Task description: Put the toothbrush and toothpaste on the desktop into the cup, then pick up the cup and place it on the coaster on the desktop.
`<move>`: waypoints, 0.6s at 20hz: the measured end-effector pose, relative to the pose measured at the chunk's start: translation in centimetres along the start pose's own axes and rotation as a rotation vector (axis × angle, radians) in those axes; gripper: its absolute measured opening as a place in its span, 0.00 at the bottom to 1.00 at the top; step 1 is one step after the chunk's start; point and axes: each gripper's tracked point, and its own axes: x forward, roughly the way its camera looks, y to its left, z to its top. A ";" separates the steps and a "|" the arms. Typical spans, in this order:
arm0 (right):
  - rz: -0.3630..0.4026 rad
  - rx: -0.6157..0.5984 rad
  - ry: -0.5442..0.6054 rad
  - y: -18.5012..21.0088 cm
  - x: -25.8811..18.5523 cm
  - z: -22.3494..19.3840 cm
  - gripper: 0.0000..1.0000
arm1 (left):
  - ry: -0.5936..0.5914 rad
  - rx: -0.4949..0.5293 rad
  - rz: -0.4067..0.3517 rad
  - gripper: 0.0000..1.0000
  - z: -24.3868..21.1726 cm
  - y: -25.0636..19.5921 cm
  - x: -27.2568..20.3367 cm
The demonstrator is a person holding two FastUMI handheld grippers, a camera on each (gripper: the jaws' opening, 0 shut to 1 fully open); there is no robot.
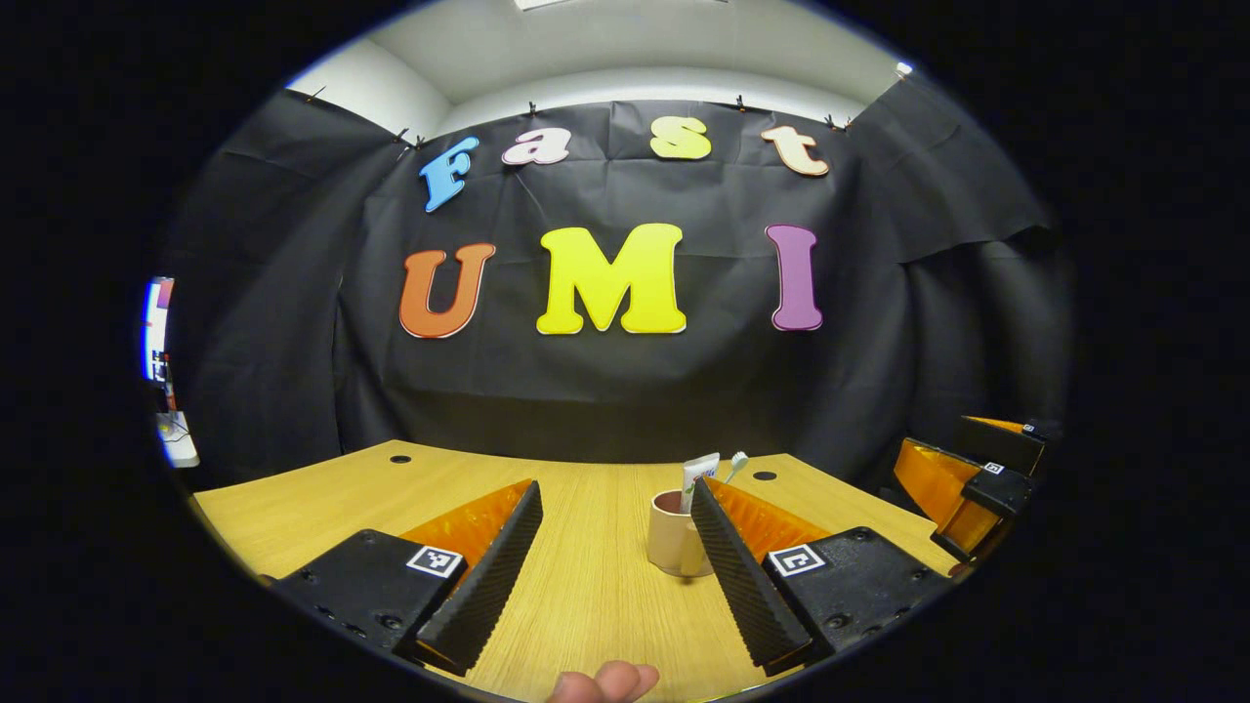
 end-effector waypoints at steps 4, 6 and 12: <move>-0.002 -0.009 0.005 0.0 0.0 -0.1 0.95 | -0.021 0.016 0.003 0.98 0.3 0.0 -0.4; -0.002 -0.007 0.004 0.0 0.0 0.1 0.95 | -0.024 0.022 0.000 0.98 0.3 -0.1 -0.5; 0.002 -0.009 0.009 0.4 -0.2 0.2 0.95 | -0.045 0.029 0.004 0.98 0.8 0.0 -0.8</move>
